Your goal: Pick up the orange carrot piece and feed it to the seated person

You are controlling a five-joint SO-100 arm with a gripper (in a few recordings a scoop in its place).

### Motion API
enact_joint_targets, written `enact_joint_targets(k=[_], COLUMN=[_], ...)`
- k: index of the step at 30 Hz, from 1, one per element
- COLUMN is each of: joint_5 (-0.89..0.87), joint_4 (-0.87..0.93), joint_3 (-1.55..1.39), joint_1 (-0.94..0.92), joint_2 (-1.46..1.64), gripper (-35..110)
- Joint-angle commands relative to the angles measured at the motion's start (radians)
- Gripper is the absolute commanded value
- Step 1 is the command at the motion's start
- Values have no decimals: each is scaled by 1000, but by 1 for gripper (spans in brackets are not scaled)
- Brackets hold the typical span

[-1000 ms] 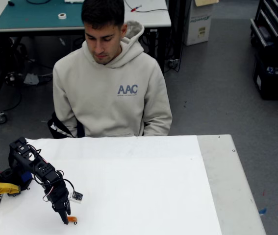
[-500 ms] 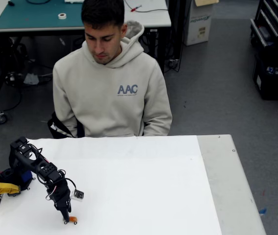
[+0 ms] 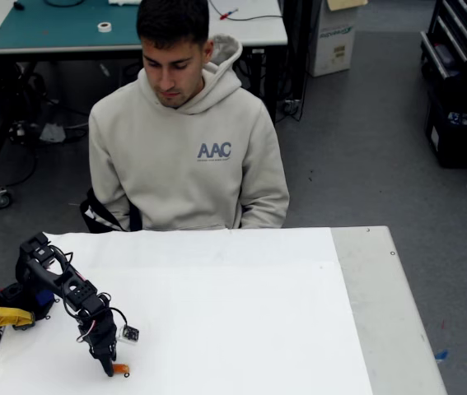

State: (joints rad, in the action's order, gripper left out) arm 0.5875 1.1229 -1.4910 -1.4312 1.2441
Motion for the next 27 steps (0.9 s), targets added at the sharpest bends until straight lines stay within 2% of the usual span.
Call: enact_joint_targets(k=[1,9,15,23,27], joint_5=[12,12,8,2,11], joint_4=[-3,-5,-14,-267,-327], joint_3=[26,28,28,-18,-72], joint_1=[-25,-28,-29,-29,-31], joint_2=[17,5,5,-9,-9], gripper=[19,14,-1,-2,-2])
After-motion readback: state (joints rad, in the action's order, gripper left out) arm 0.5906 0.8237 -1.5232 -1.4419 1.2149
